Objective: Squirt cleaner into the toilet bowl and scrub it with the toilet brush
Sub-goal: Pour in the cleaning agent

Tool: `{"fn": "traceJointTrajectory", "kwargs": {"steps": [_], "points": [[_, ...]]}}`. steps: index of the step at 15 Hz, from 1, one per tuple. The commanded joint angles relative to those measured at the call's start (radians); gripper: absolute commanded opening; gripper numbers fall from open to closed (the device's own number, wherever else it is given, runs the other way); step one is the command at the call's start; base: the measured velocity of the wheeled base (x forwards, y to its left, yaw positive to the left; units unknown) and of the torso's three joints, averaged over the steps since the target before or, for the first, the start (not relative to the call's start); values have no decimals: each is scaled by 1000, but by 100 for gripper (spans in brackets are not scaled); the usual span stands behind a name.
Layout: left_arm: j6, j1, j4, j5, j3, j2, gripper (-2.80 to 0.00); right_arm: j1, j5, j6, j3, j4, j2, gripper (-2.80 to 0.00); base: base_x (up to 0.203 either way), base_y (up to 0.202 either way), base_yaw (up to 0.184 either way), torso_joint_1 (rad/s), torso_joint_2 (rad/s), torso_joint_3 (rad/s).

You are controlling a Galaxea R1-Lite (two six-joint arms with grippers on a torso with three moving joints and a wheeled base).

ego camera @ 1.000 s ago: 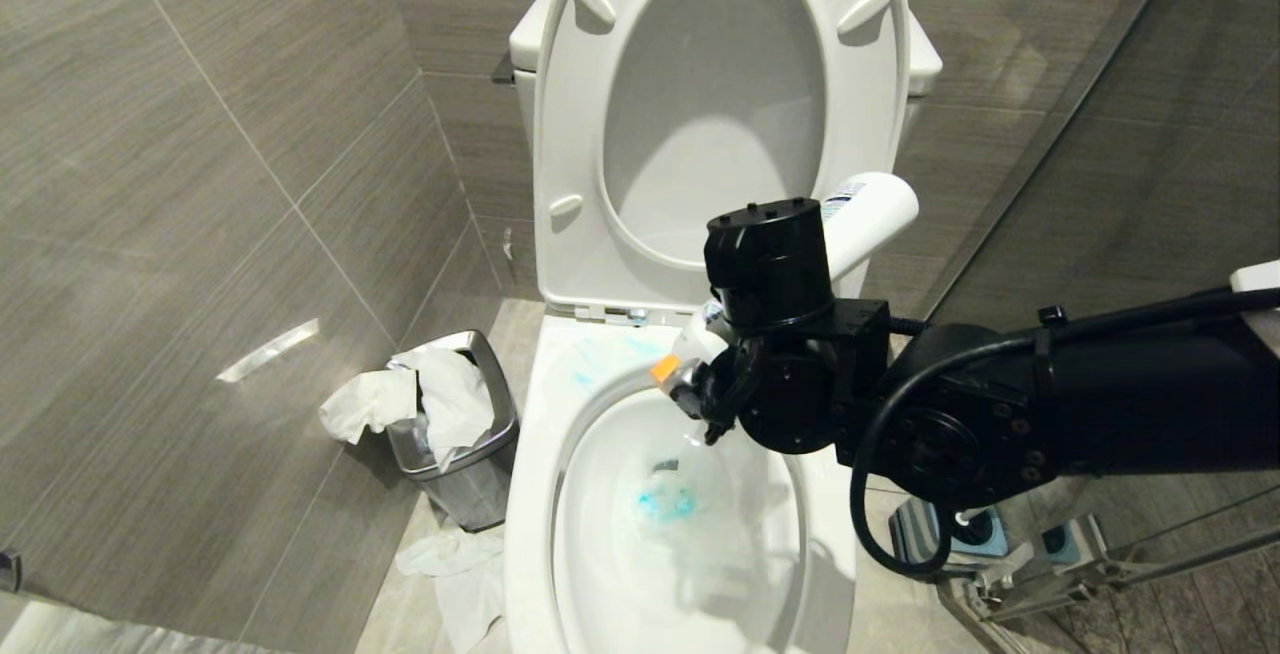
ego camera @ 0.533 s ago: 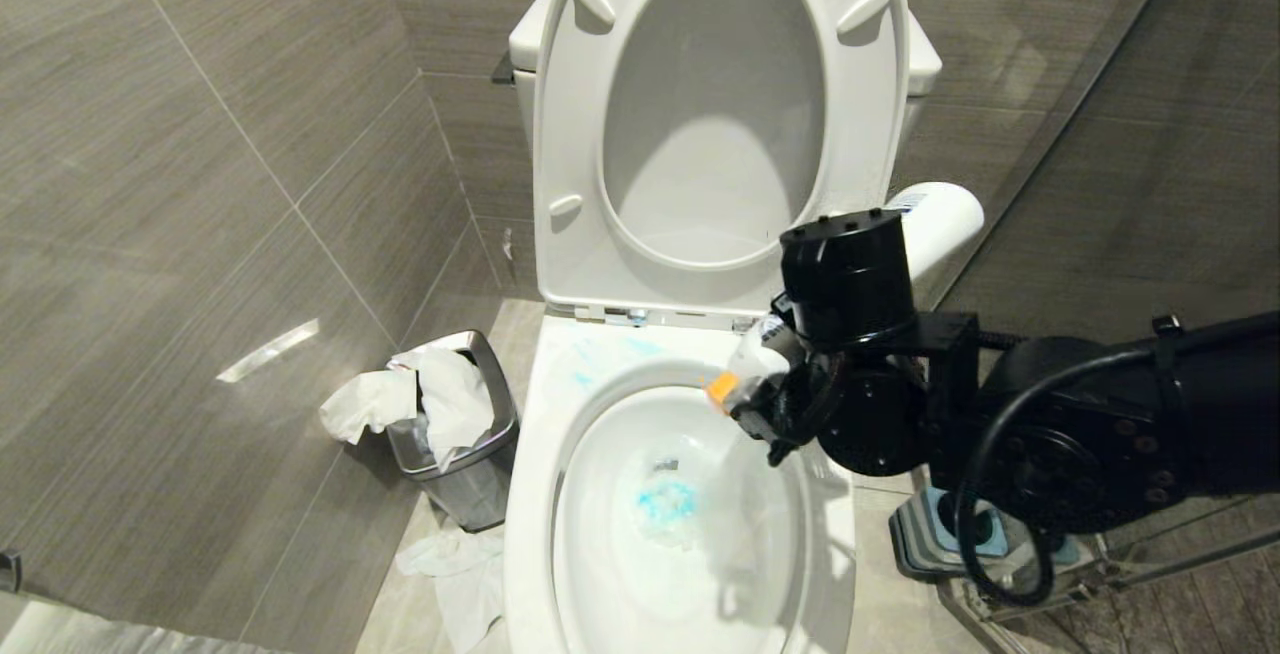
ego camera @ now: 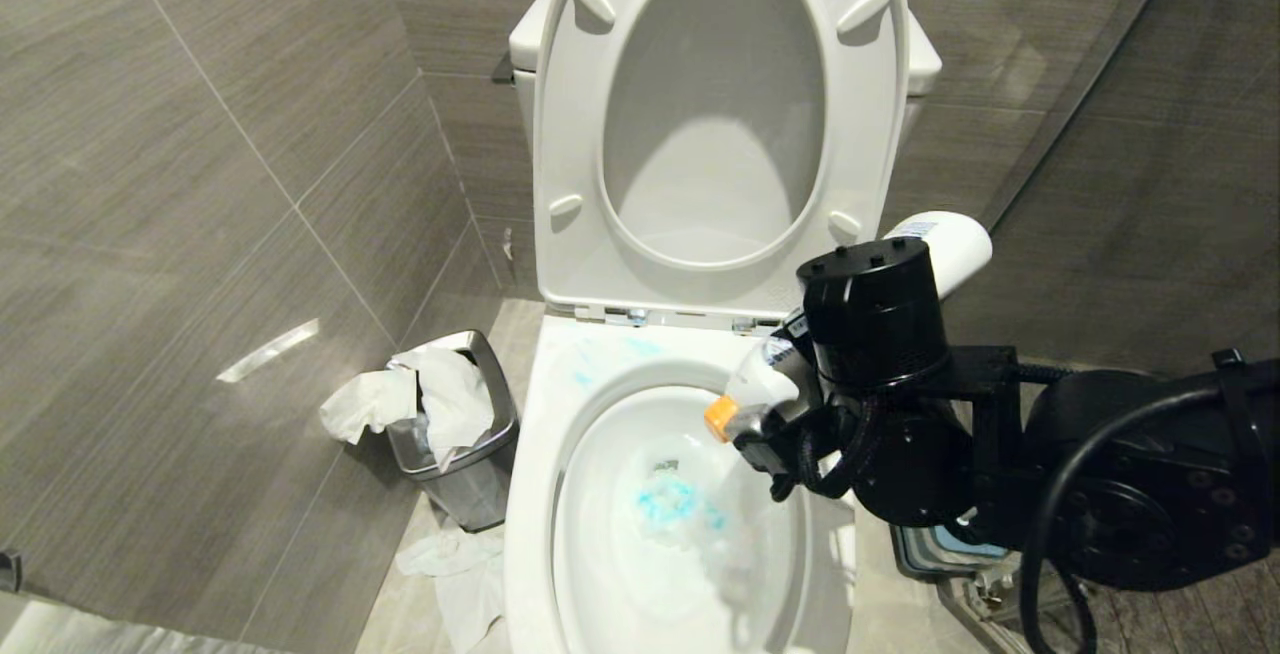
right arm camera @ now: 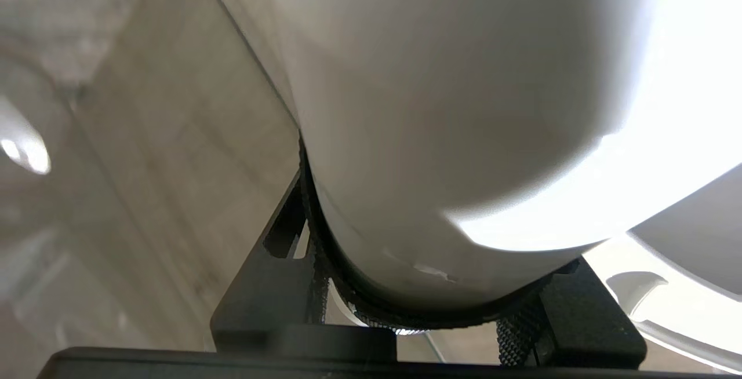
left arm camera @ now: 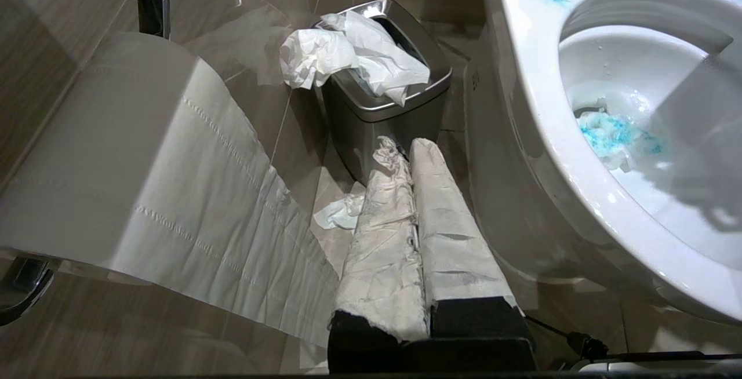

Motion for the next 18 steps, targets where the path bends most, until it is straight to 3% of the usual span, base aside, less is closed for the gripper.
{"fn": "traceJointTrajectory", "kwargs": {"steps": [1, 7, 13, 18], "points": [[0, 1, 0, 0, 0, 0, -280, 23, -3, 27, 0, -2, 19, -280, 0, 0, 0, 0, 0, 0], [0, 0, 0, 0, 0, 0, -280, 38, 13, 116, -18, -4, 43, -280, 0, 0, 0, 0, 0, 0], [-2, 0, 0, 0, 0, 0, -280, 34, 21, 464, -41, 10, 37, -280, 0, 0, 0, 0, 0, 0], [0, 0, 0, 0, 0, 0, -280, 8, 26, 679, -87, 127, -41, -280, 0, 0, 0, 0, 0, 0]]}}
